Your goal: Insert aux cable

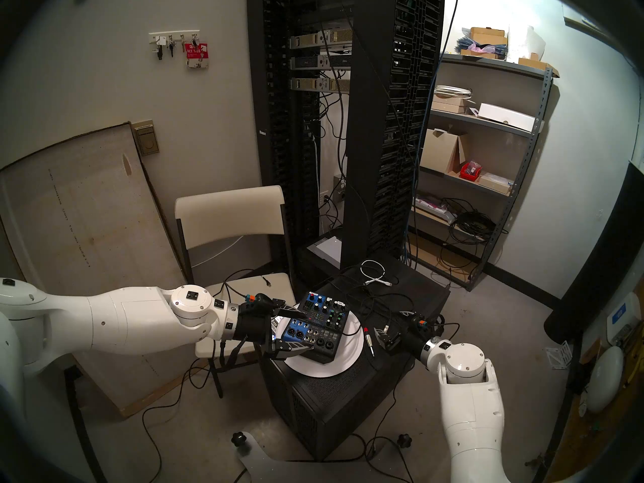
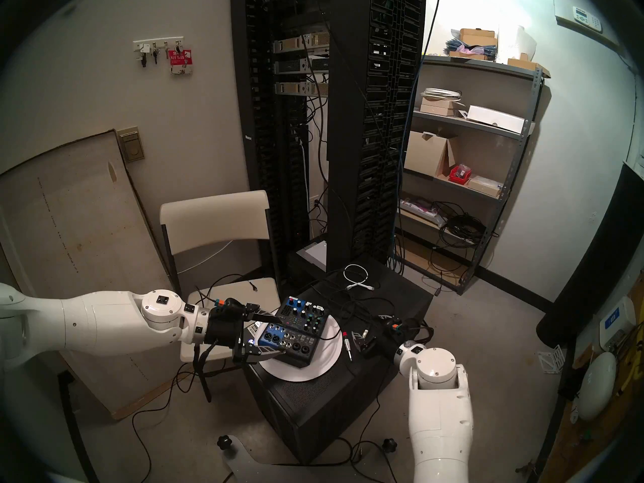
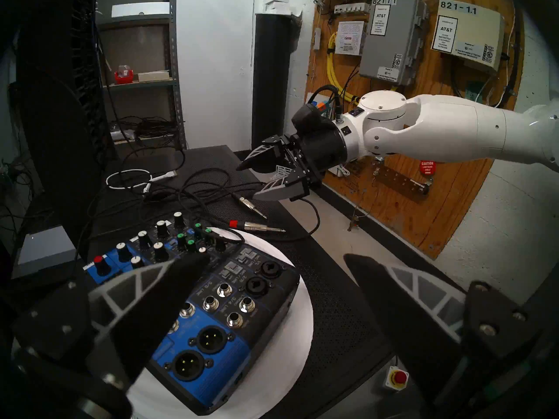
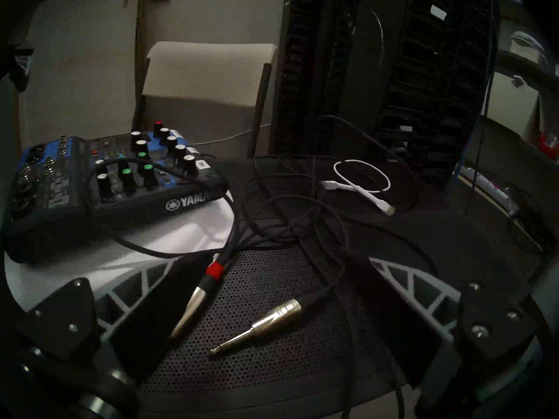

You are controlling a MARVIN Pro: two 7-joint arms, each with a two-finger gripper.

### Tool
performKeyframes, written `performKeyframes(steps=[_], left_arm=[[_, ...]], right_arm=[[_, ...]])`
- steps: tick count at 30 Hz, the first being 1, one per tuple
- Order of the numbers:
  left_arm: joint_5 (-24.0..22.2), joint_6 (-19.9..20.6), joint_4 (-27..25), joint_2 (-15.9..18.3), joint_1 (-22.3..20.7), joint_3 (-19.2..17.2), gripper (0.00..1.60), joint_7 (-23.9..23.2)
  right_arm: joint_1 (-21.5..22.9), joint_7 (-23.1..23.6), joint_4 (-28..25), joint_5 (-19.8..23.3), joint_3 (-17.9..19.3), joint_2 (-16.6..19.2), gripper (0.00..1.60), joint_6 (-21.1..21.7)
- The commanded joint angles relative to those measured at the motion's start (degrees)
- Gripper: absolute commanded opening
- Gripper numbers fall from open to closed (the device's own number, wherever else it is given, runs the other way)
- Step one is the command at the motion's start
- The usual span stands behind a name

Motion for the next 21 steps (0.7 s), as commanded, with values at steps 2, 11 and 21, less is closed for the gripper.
performKeyframes(steps=[2, 11, 21], left_arm=[[-0.17, -0.16, -0.01, 0.05, -0.67, -0.60, 1.60, 0.08], [-0.18, -0.16, -0.01, 0.05, -0.67, -0.61, 1.60, 0.08], [-0.18, -0.16, -0.01, 0.05, -0.68, -0.60, 1.60, 0.08]], right_arm=[[2.69, -1.50, 0.30, -1.28, -0.42, 0.11, 1.60, 0.92], [3.16, -2.95, 3.05, -2.62, 0.11, 0.52, 1.60, 0.83], [4.17, -4.11, 5.42, -3.71, 0.37, 0.81, 1.49, 1.00]])
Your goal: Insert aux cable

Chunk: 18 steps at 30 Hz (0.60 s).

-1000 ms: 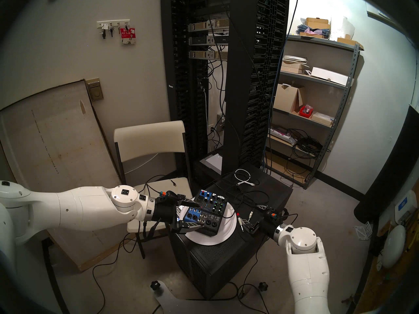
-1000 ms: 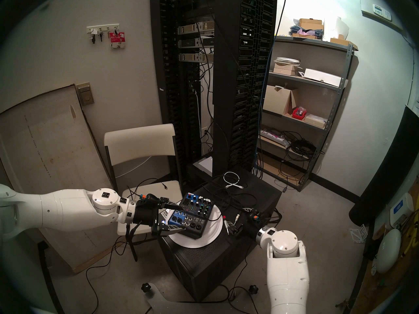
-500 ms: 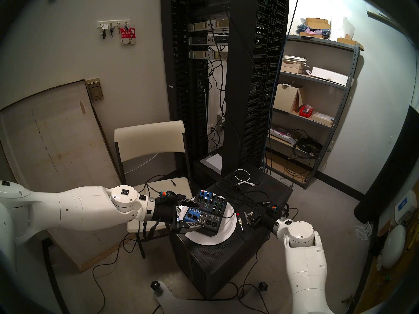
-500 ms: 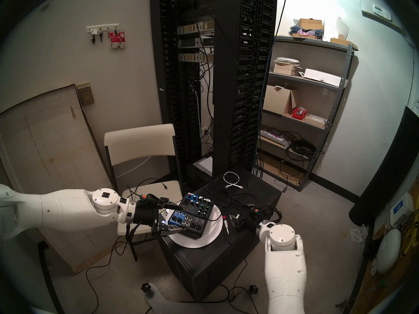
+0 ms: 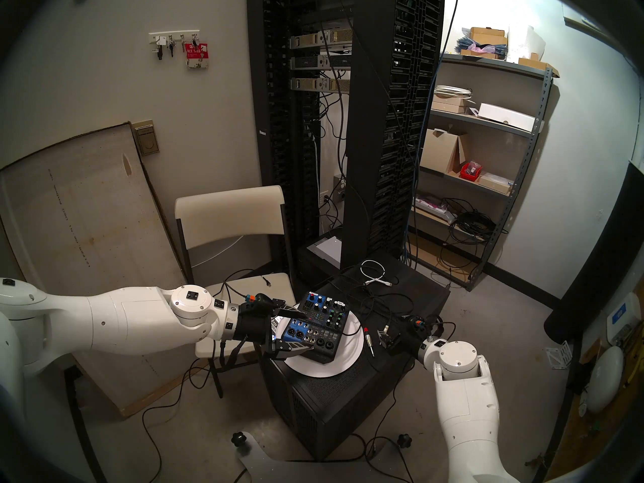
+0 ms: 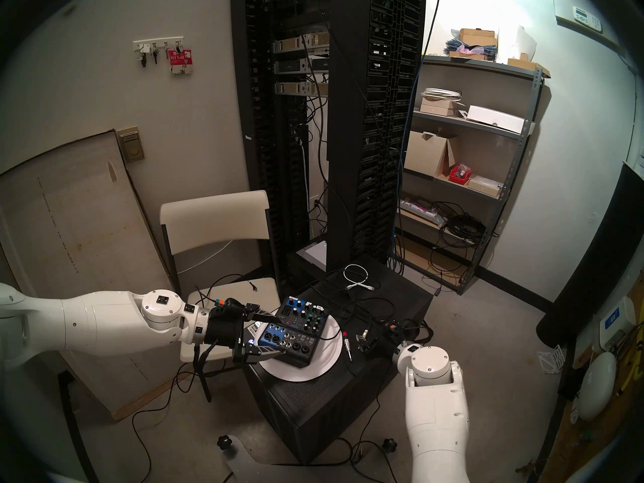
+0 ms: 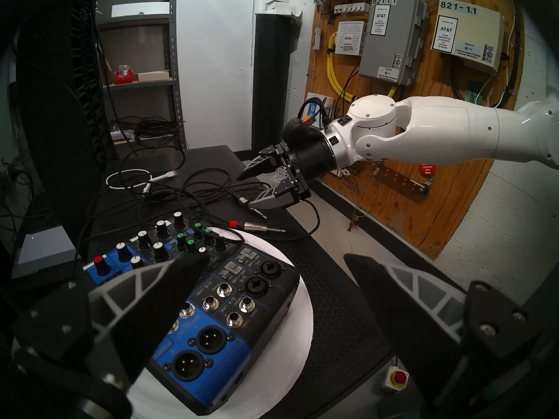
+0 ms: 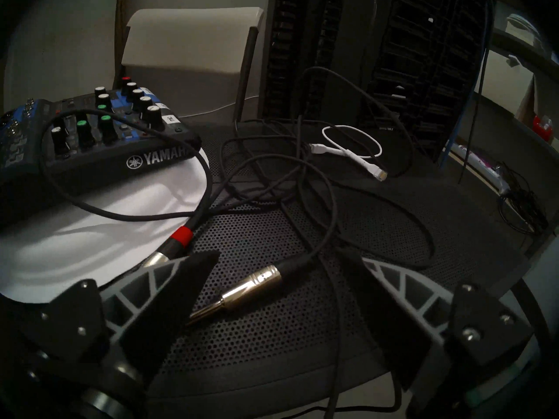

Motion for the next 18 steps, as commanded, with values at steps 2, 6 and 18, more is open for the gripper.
performKeyframes(steps=[2, 6, 18], left_arm=[[-0.17, -0.16, -0.01, 0.06, -0.68, -0.61, 1.60, 0.08], [-0.17, -0.16, -0.01, 0.06, -0.68, -0.61, 1.60, 0.08], [-0.17, -0.17, -0.01, 0.06, -0.68, -0.60, 1.60, 0.08]], right_arm=[[2.01, -0.94, 0.61, -0.03, 0.11, 0.24, 1.37, -0.15], [2.22, -1.34, 1.35, -0.04, 0.21, 0.28, 1.39, -0.18], [4.18, -1.99, 4.50, -0.83, -1.58, 0.30, 1.07, -0.62]])
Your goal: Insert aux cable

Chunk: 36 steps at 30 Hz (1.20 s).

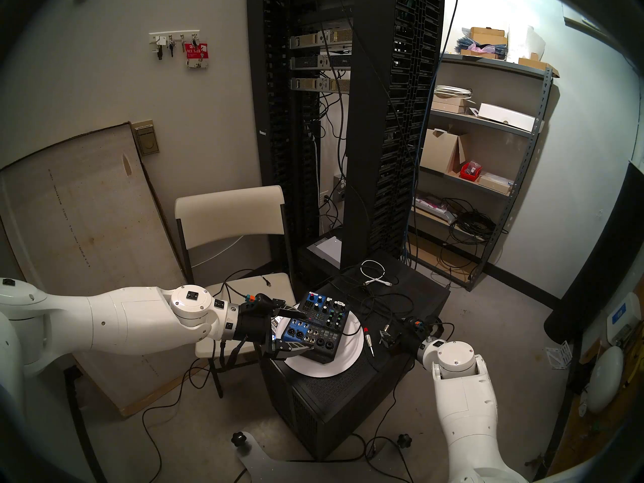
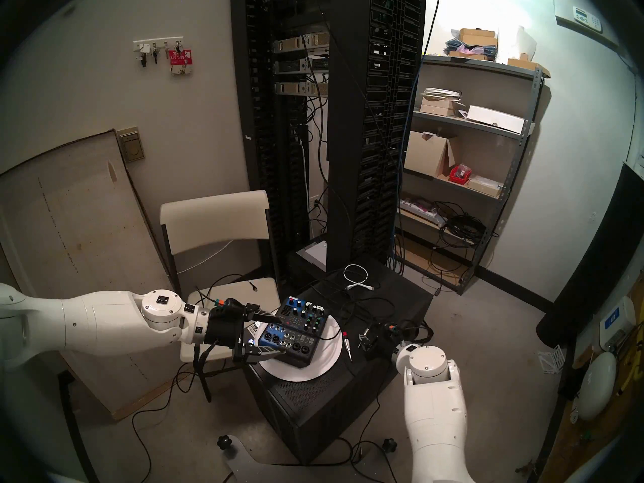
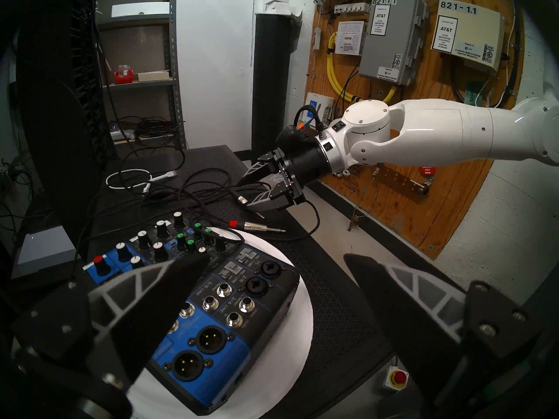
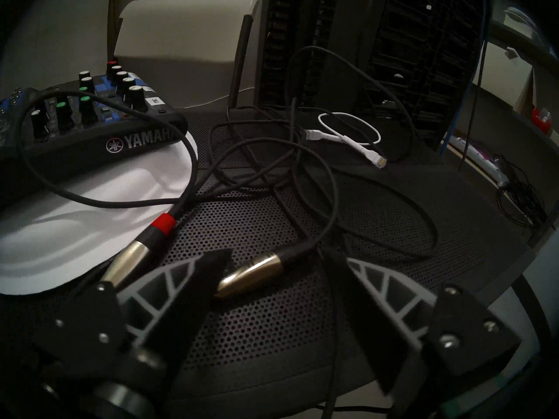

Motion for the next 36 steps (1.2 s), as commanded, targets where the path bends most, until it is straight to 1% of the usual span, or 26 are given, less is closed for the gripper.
performKeyframes(steps=[1, 4, 5, 8, 10, 14, 17, 18, 19, 21, 22, 23, 24, 26, 27, 28, 29, 36], left_arm=[[-0.16, -0.17, -0.01, 0.06, -0.68, -0.61, 1.60, 0.08], [-0.17, -0.17, -0.01, 0.07, -0.68, -0.61, 1.60, 0.08], [-0.17, -0.17, -0.01, 0.07, -0.68, -0.62, 1.60, 0.08], [-0.17, -0.17, -0.01, 0.07, -0.68, -0.62, 1.60, 0.08], [-0.17, -0.17, -0.01, 0.07, -0.68, -0.62, 1.60, 0.08], [-0.17, -0.17, -0.01, 0.07, -0.68, -0.61, 1.60, 0.08], [-0.17, -0.17, -0.01, 0.06, -0.68, -0.61, 1.60, 0.08], [-0.17, -0.17, -0.01, 0.06, -0.68, -0.61, 1.60, 0.08], [-0.17, -0.17, -0.01, 0.06, -0.68, -0.61, 1.60, 0.08], [-0.17, -0.17, -0.01, 0.06, -0.68, -0.60, 1.60, 0.08], [-0.17, -0.17, -0.01, 0.06, -0.68, -0.60, 1.60, 0.08], [-0.17, -0.17, -0.01, 0.06, -0.68, -0.60, 1.60, 0.08], [-0.17, -0.17, -0.01, 0.06, -0.68, -0.60, 1.60, 0.08], [-0.17, -0.17, -0.01, 0.06, -0.68, -0.60, 1.60, 0.08], [-0.17, -0.17, -0.01, 0.06, -0.68, -0.60, 1.60, 0.08], [-0.17, -0.17, -0.01, 0.06, -0.68, -0.60, 1.60, 0.08], [-0.17, -0.17, -0.01, 0.06, -0.69, -0.60, 1.60, 0.08], [-0.17, -0.17, -0.01, 0.06, -0.69, -0.60, 1.60, 0.08]], right_arm=[[2.09, -0.12, 0.41, -0.34, -0.99, -0.24, 1.03, -0.11], [2.07, -0.31, 1.05, -0.46, -1.05, -0.01, 0.80, -0.32], [1.99, -0.32, 1.08, -0.43, -0.97, 0.08, 0.81, -0.27], [1.59, -0.10, 0.79, -0.25, -0.63, 0.42, 0.92, -0.38], [1.34, 0.12, 0.65, -0.13, -0.37, 0.74, 0.88, -0.46], [0.64, 1.01, -0.54, -0.29, -0.29, 1.50, 0.94, -0.11], [0.25, 2.22, -0.85, -0.86, -0.53, 2.73, 0.87, -0.41], [0.18, 2.58, -0.96, -0.70, -0.37, 2.93, 0.80, -0.42], [0.09, 3.76, -1.27, -0.77, -0.56, 3.53, 0.80, -0.26], [-0.38, 5.28, -2.46, -0.72, -0.62, 4.05, 0.85, 0.09], [-0.57, 5.98, -3.10, -0.74, -0.62, 4.17, 0.92, 0.43], [-0.70, 6.92, -3.67, -0.83, -0.69, 4.38, 1.00, 0.87], [-0.77, 7.53, -3.97, -0.86, -0.69, 4.55, 1.28, 1.07], [-0.86, 8.10, -4.23, -0.89, -0.52, 4.65, 1.44, 1.24], [-0.78, 8.53, -4.22, -0.82, -0.47, 4.73, 1.47, 1.43], [-0.72, 8.91, -4.27, -0.68, -0.36, 4.72, 1.56, 1.63], [-0.69, 9.42, -4.42, -0.46, -0.31, 4.71, 1.60, 1.73], [-0.15, 10.01, -5.41, 0.03, -0.37, 3.83, 1.59, 2.53]])
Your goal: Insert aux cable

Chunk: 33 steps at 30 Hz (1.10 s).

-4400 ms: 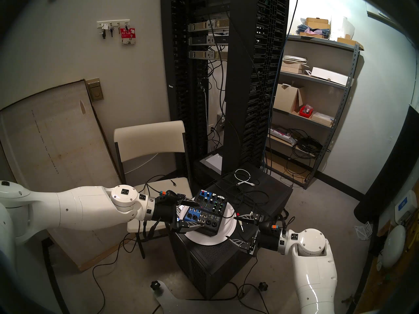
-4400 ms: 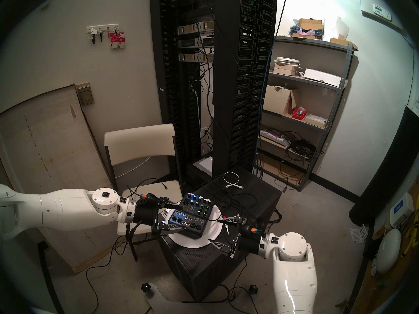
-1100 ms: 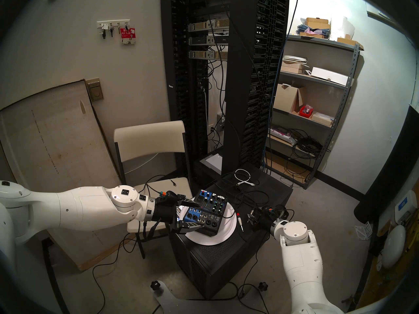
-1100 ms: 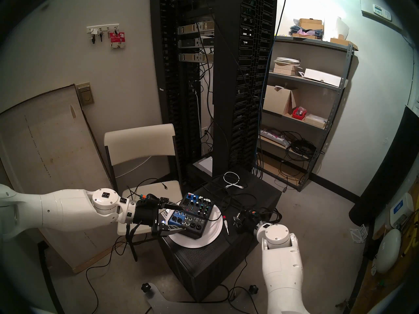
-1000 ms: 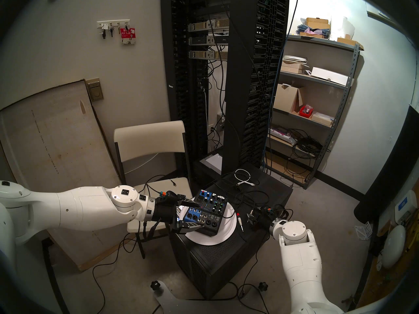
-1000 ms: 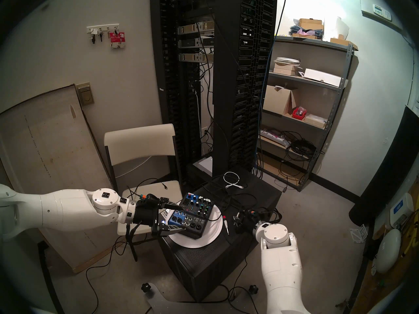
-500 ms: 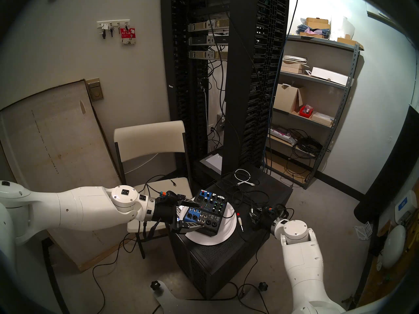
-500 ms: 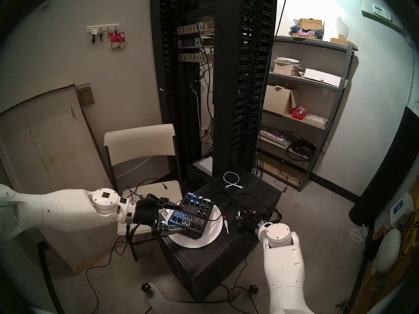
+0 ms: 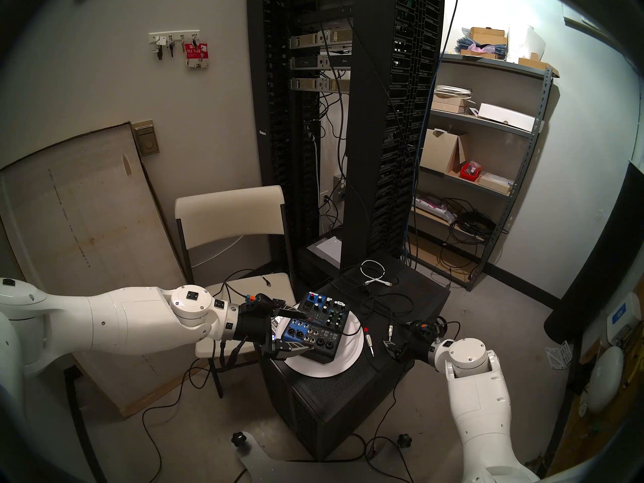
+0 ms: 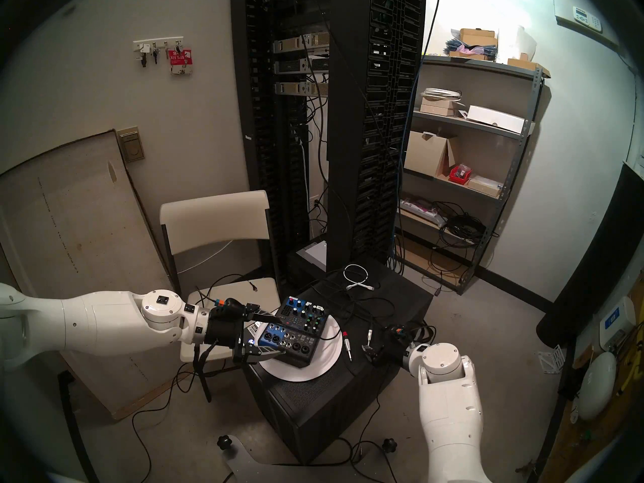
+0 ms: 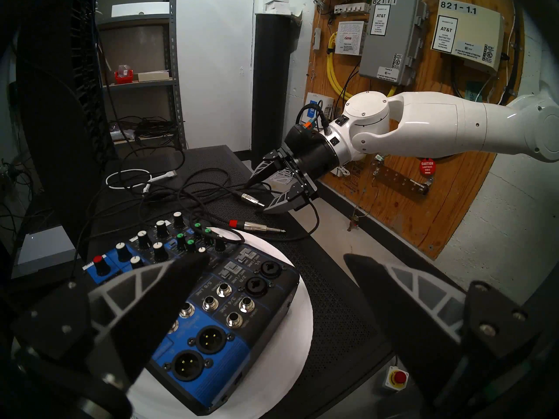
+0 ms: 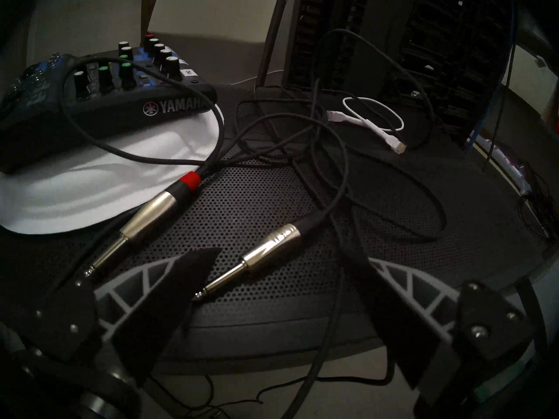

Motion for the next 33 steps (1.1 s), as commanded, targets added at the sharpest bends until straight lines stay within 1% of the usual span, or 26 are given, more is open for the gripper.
performKeyframes(steps=[1, 5, 7, 8, 12, 19, 20, 21, 24, 28, 29, 30, 31, 32, 33], left_arm=[[-0.16, -0.17, -0.01, 0.07, -0.69, -0.61, 1.60, 0.08], [-0.16, -0.17, -0.01, 0.07, -0.69, -0.61, 1.60, 0.08], [-0.16, -0.17, -0.01, 0.07, -0.69, -0.61, 1.60, 0.08], [-0.16, -0.17, -0.01, 0.07, -0.69, -0.61, 1.60, 0.08], [-0.16, -0.17, -0.01, 0.07, -0.69, -0.61, 1.60, 0.08], [-0.16, -0.17, -0.01, 0.07, -0.69, -0.60, 1.60, 0.08], [-0.16, -0.17, -0.01, 0.07, -0.69, -0.60, 1.60, 0.08], [-0.16, -0.17, -0.01, 0.07, -0.69, -0.60, 1.60, 0.08], [-0.16, -0.17, -0.01, 0.07, -0.69, -0.60, 1.60, 0.08], [-0.16, -0.17, -0.01, 0.07, -0.69, -0.60, 1.60, 0.08], [-0.16, -0.17, -0.01, 0.07, -0.69, -0.60, 1.60, 0.08], [-0.16, -0.17, -0.01, 0.07, -0.69, -0.60, 1.60, 0.08], [-0.16, -0.17, -0.01, 0.07, -0.69, -0.60, 1.60, 0.08], [-0.17, -0.17, -0.01, 0.07, -0.69, -0.60, 1.60, 0.08], [-0.17, -0.17, -0.01, 0.07, -0.69, -0.60, 1.60, 0.08]], right_arm=[[1.38, 0.62, -2.15, 0.88, -0.02, -0.63, 1.58, 0.47], [2.66, 0.12, -1.00, 0.67, -0.33, -0.88, 1.54, 0.67], [2.99, 0.08, -0.90, 0.48, -0.57, -1.06, 1.43, 0.88], [3.38, -0.15, -0.24, 0.35, -0.68, -1.05, 1.45, 0.77], [4.95, -1.19, 2.23, -0.05, -1.03, -0.87, 1.34, 0.59], [6.97, -2.65, 5.43, -0.62, -1.68, -0.48, 1.26, 0.17], [7.11, -2.96, 5.64, -0.84, -1.77, -0.42, 1.14, 0.23], [7.32, -3.04, 5.98, -0.82, -1.75, -0.34, 1.14, 0.23], [7.81, -3.43, 6.80, -0.74, -1.56, -0.16, 1.27, 0.15], [8.12, -3.74, 7.23, -0.84, -1.51, -0.02, 1.21, 0.02], [8.24, -3.77, 7.38, -0.85, -1.52, 0.05, 1.14, -0.04], [8.49, -3.88, 7.79, -0.89, -1.55, 0.16, 1.14, -0.18], [8.79, -4.04, 8.30, -0.99, -1.65, 0.31, 1.00, -0.42], [8.88, -4.08, 8.48, -0.99, -1.67, 0.35, 0.78, -0.48], [8.94, -4.12, 8.59, -1.13, -1.79, 0.44, 0.73, -0.56]])
